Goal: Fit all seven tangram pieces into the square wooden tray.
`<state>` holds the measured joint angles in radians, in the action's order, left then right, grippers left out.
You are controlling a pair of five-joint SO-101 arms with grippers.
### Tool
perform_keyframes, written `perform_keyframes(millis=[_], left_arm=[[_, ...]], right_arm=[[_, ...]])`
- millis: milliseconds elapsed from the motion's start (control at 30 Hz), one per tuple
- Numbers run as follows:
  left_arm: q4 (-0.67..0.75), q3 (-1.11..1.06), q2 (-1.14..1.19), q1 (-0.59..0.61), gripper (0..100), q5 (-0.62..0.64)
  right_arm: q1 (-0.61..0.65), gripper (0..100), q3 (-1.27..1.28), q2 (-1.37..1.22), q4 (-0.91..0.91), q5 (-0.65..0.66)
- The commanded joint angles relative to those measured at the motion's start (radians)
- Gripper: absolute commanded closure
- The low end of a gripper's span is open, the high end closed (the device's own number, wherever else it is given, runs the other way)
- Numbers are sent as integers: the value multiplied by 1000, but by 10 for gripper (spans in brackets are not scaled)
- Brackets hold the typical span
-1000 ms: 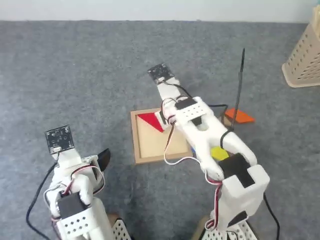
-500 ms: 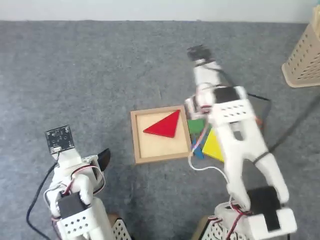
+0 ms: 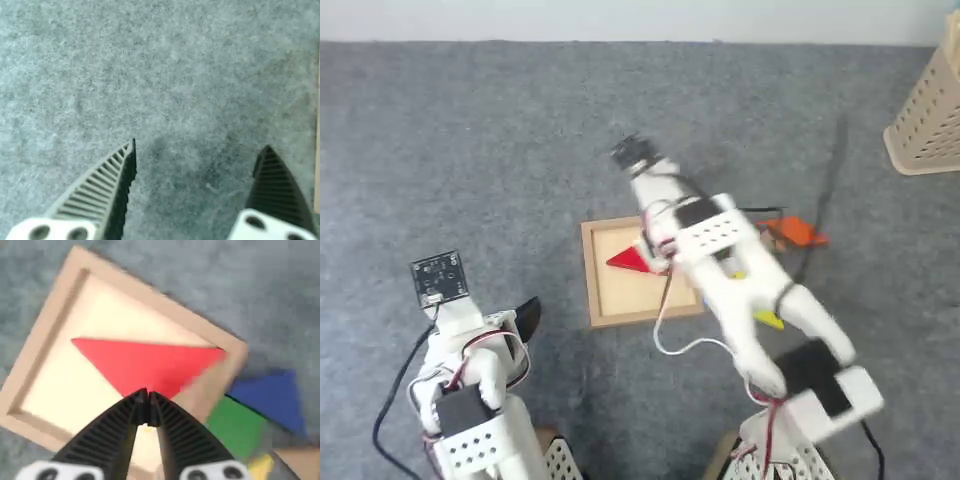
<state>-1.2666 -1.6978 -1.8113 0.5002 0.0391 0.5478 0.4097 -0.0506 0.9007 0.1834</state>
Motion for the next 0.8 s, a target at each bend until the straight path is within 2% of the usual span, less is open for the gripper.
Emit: perform_keyframes(millis=[0, 200, 367, 767], left_arm=[[2, 13, -12, -2, 646, -2], [2, 13, -12, -2, 646, -2], [2, 13, -12, -2, 646, -2], [2, 13, -12, -2, 646, -2]], right_arm=[[25, 989, -15, -64, -77, 21], [22, 989, -60, -162, -102, 6], [-1, 989, -160, -268, -82, -124], [-2, 988, -264, -332, -51, -126]])
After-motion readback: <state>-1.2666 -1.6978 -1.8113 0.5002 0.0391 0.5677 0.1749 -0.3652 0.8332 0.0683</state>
